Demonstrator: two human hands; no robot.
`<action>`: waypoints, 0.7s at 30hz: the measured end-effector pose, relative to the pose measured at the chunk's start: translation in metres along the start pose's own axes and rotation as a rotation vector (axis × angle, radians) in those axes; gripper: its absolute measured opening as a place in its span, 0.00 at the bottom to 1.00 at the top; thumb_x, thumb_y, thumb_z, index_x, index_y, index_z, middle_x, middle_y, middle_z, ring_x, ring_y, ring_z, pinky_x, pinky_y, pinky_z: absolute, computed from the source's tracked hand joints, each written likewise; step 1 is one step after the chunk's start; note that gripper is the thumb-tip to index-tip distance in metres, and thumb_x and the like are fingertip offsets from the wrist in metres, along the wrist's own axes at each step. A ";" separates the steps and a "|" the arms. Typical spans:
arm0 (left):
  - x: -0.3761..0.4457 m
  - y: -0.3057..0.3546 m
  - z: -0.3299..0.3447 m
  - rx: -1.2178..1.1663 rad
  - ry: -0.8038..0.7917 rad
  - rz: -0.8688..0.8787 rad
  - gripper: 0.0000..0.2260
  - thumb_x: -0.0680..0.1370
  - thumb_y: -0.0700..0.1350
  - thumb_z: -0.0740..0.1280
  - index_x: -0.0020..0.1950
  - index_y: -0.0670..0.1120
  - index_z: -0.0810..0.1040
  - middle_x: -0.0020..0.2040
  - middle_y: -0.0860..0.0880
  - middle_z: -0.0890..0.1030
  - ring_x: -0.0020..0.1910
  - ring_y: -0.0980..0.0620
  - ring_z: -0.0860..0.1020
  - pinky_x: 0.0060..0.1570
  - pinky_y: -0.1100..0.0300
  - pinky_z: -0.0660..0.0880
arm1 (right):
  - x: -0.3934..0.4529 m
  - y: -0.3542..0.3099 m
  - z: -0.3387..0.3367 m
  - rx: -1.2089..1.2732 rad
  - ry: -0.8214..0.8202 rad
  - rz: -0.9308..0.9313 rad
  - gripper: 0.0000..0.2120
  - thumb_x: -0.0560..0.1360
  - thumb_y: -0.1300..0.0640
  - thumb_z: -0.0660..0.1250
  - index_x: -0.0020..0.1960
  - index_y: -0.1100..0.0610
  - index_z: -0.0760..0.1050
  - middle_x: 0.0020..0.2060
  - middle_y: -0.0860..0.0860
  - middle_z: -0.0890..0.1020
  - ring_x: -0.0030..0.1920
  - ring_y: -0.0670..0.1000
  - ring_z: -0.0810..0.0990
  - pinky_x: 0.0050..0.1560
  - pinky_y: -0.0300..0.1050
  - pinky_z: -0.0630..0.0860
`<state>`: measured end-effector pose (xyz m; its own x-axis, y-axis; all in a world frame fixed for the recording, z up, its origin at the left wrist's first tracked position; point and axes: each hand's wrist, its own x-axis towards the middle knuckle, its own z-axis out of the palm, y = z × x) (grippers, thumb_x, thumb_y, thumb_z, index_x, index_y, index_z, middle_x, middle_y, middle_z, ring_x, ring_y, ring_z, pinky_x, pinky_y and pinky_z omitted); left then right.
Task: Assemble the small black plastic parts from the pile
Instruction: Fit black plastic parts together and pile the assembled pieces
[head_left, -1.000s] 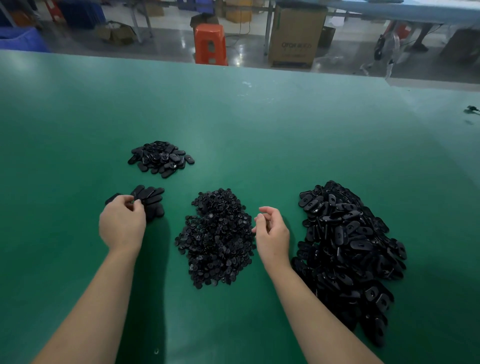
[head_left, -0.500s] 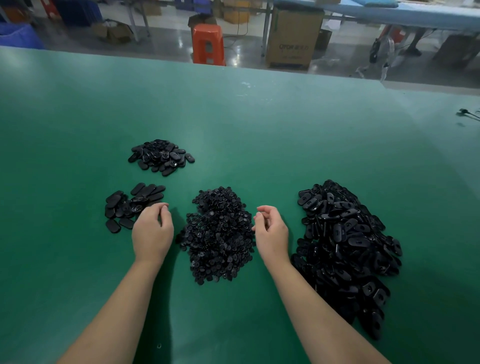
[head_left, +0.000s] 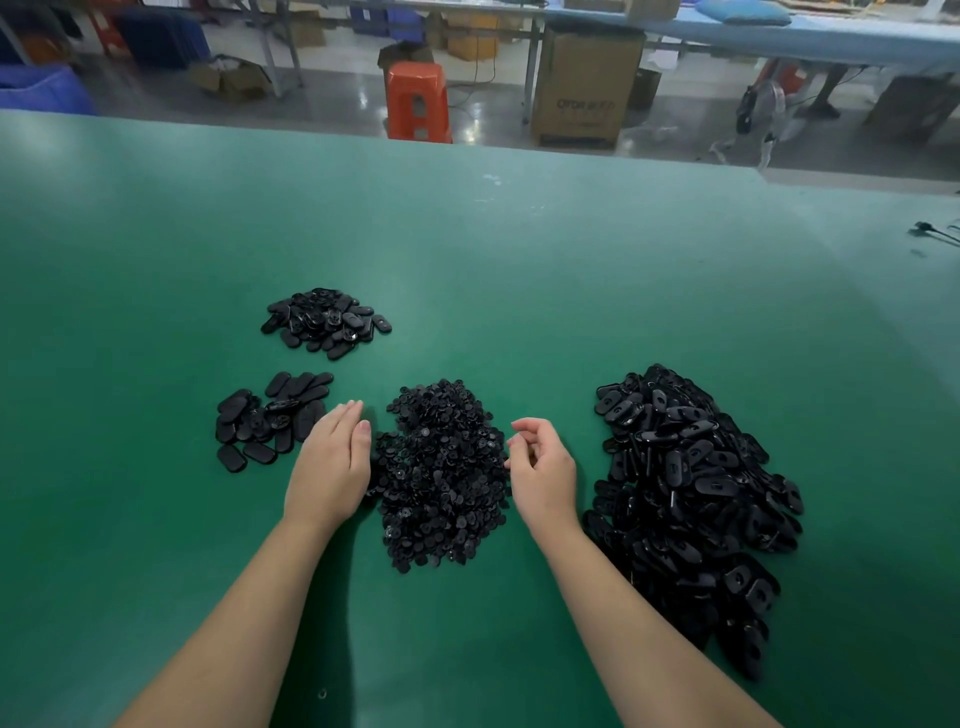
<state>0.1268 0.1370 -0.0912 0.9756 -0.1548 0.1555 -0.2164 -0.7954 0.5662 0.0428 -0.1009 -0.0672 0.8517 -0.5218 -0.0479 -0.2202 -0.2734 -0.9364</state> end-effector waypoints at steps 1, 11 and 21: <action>0.001 -0.001 0.001 0.018 0.000 -0.013 0.23 0.87 0.51 0.52 0.77 0.42 0.68 0.76 0.45 0.70 0.76 0.49 0.64 0.76 0.55 0.58 | 0.000 0.000 0.000 -0.001 -0.001 -0.002 0.07 0.81 0.59 0.62 0.55 0.51 0.76 0.46 0.47 0.83 0.46 0.50 0.82 0.51 0.54 0.80; 0.003 -0.004 0.003 0.055 0.012 -0.018 0.22 0.87 0.51 0.52 0.75 0.41 0.71 0.74 0.44 0.73 0.76 0.48 0.66 0.77 0.51 0.59 | 0.012 -0.007 -0.009 -0.089 -0.154 0.038 0.06 0.81 0.58 0.63 0.53 0.48 0.75 0.46 0.45 0.81 0.46 0.46 0.81 0.48 0.43 0.80; 0.004 -0.004 0.003 0.054 0.028 0.015 0.23 0.86 0.51 0.51 0.70 0.39 0.76 0.70 0.43 0.77 0.74 0.46 0.68 0.76 0.50 0.61 | 0.059 -0.024 -0.082 -0.643 -0.200 -0.180 0.06 0.81 0.56 0.63 0.55 0.52 0.78 0.44 0.45 0.81 0.42 0.46 0.79 0.46 0.44 0.76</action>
<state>0.1312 0.1375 -0.0956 0.9708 -0.1506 0.1865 -0.2275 -0.8240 0.5189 0.0593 -0.1914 -0.0194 0.9590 -0.2814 -0.0322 -0.2526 -0.7981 -0.5471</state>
